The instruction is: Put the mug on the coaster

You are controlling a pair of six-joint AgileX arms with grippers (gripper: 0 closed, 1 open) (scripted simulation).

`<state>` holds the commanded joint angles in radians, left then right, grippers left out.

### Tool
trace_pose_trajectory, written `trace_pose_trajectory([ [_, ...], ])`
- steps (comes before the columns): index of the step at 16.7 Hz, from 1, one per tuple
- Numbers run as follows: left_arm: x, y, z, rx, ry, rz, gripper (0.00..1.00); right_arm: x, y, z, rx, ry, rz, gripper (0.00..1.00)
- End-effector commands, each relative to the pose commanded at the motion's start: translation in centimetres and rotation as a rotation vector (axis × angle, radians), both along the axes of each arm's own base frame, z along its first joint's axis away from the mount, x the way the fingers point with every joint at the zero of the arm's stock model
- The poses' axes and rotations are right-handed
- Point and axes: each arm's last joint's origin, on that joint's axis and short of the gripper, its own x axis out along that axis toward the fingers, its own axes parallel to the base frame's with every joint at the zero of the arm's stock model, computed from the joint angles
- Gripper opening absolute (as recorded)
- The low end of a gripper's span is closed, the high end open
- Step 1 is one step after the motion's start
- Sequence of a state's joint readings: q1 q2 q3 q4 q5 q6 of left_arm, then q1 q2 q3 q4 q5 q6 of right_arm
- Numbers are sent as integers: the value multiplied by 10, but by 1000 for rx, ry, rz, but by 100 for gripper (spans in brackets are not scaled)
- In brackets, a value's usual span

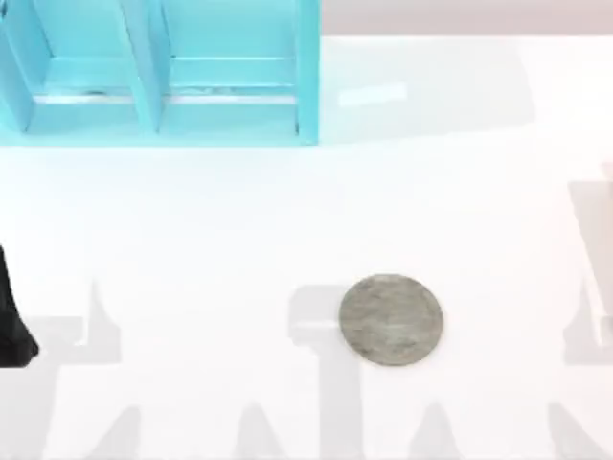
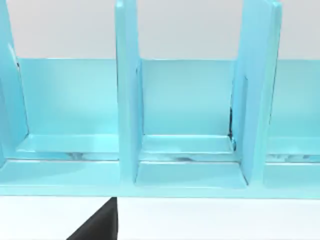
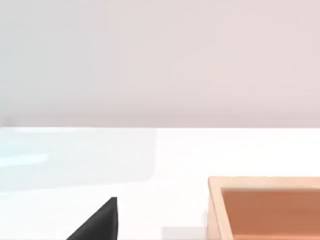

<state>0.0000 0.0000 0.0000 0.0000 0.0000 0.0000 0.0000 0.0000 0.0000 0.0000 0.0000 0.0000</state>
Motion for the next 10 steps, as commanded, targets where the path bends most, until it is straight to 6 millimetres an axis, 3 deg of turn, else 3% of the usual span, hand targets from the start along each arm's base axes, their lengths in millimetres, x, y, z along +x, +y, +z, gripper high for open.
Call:
trace_pose_trajectory([
  [4, 0, 1, 6, 30, 22, 7, 100, 0, 0, 0, 0, 0, 0, 100],
  [10, 11, 11, 55, 356, 268, 24, 100, 0, 0, 0, 0, 0, 0, 100],
])
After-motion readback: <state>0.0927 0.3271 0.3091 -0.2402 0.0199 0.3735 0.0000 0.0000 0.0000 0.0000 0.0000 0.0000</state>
